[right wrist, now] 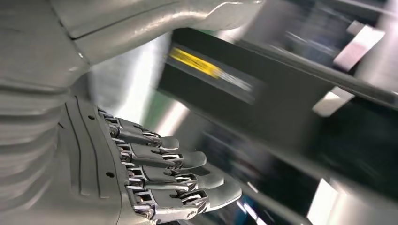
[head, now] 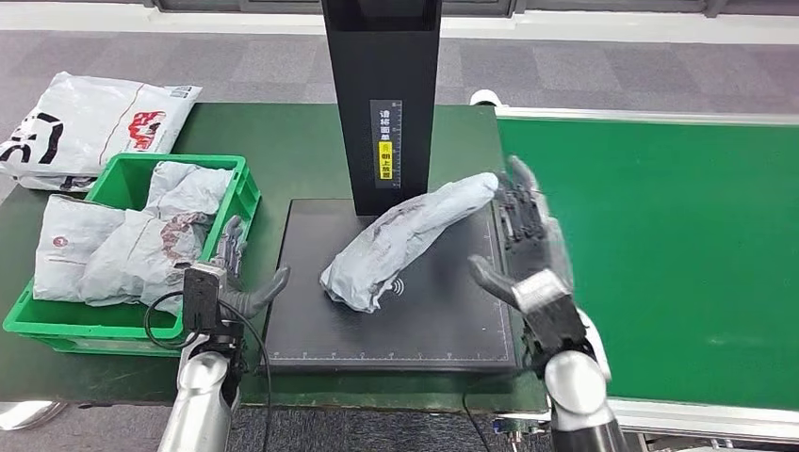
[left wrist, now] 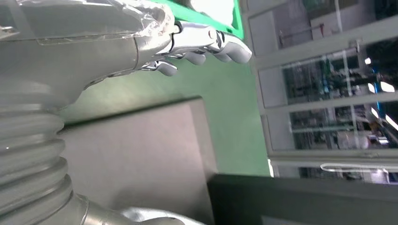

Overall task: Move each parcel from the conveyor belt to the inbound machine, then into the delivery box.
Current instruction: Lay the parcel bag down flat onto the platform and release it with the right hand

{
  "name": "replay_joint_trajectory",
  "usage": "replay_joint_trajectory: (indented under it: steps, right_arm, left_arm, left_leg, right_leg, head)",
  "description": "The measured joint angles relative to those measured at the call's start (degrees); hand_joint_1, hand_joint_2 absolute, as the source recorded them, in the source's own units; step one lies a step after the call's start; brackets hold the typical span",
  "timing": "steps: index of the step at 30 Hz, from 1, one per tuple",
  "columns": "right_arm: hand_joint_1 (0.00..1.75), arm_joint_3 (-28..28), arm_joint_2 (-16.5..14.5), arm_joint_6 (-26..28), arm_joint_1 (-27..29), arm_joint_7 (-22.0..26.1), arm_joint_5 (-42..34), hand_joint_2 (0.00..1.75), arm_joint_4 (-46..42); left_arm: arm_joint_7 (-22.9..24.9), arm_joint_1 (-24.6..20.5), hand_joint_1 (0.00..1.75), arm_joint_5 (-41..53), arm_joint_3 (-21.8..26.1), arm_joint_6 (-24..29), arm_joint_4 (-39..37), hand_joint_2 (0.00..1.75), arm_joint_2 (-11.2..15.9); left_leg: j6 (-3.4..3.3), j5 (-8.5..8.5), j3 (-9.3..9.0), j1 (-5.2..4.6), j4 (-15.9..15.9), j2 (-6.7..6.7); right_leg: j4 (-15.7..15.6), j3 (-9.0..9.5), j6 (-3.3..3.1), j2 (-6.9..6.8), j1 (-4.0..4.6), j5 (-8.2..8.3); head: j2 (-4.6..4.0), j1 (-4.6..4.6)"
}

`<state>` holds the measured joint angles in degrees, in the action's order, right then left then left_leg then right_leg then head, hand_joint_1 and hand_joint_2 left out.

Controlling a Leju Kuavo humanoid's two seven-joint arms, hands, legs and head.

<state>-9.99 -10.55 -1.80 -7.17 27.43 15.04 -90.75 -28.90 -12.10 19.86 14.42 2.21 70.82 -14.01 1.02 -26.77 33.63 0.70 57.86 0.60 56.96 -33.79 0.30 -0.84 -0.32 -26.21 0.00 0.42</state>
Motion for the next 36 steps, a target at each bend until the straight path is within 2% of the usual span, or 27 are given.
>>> replay_joint_trajectory:
  steps: [4, 8, 18, 24, 29, 33, 36]
  right_arm:
    - [0.00, 3.9, 0.0, 2.7, 9.0, 5.9, -4.2, 1.75, -14.8]
    - [0.00, 7.3, -0.3, 3.2, 14.1, 8.4, -5.2, 1.75, -22.4]
    - [0.00, 10.4, -1.1, 3.4, 17.6, 8.5, -4.4, 1.75, -27.5]
    - [0.00, 12.0, -1.4, -0.2, 18.3, 6.2, -5.4, 1.75, -26.3]
    - [0.00, 13.9, -2.2, -4.7, 17.2, 3.7, -6.1, 1.75, -21.6]
    - [0.00, 14.9, -2.7, -6.8, 15.3, 2.6, -6.5, 1.75, -15.6]
    - [0.00, 15.4, -3.0, -7.5, 14.2, 2.5, -6.7, 1.75, -12.1]
  left_arm:
    - [0.1, 1.5, 0.00, 0.9, 0.8, -0.4, 2.0, 1.75, 0.0]
    - [0.4, 1.6, 0.00, 1.8, 0.8, -0.5, 2.5, 1.75, 0.0]
    - [0.8, 1.5, 0.00, 3.8, 0.8, -0.6, 2.6, 1.75, -0.4]
    - [2.2, 0.9, 0.00, 12.6, -0.8, -0.6, 2.6, 1.75, -0.9]
    - [3.7, 0.7, 0.00, 29.0, -8.7, 1.2, 2.5, 1.75, -0.9]
    - [7.4, -1.1, 0.00, 42.3, -19.7, 4.0, 0.1, 1.75, -1.0]
    - [9.9, -3.5, 0.00, 45.5, -27.4, 5.7, -4.1, 1.75, -1.4]
  left_leg:
    - [-0.01, -0.13, -0.01, 0.00, 0.0, -0.01]
    - [0.01, -0.19, -0.08, 0.00, 0.0, 0.10]
    - [0.04, -0.18, -0.25, 0.00, 0.0, 0.11]
    - [0.03, -0.18, -0.25, 0.00, 0.0, 0.11]
    - [0.03, -0.18, -0.25, -0.01, 0.0, 0.09]
    - [0.01, -0.16, -0.26, -0.07, 0.0, 0.06]
    - [-0.01, -0.16, -0.26, -0.11, 0.0, 0.08]
  right_leg:
    - [0.0, 0.04, -0.01, -0.01, 0.00, -0.13]
    - [0.0, 0.06, -0.01, 0.01, 0.00, -0.15]
    - [0.0, 0.19, -0.02, 0.07, 0.01, -0.15]
    - [0.0, 0.20, -0.02, 0.07, 0.00, -0.15]
    - [0.0, 0.21, -0.01, 0.07, -0.02, -0.14]
    - [0.0, 0.23, 0.01, 0.05, -0.08, -0.13]
    - [0.0, 0.24, 0.01, 0.05, -0.11, -0.12]
  head:
    - [0.00, 0.01]
    - [0.00, 0.00]
    - [0.00, -0.01]
    - [0.00, -0.01]
    - [0.00, -0.01]
    - [0.00, 0.00]
    - [0.00, 0.01]
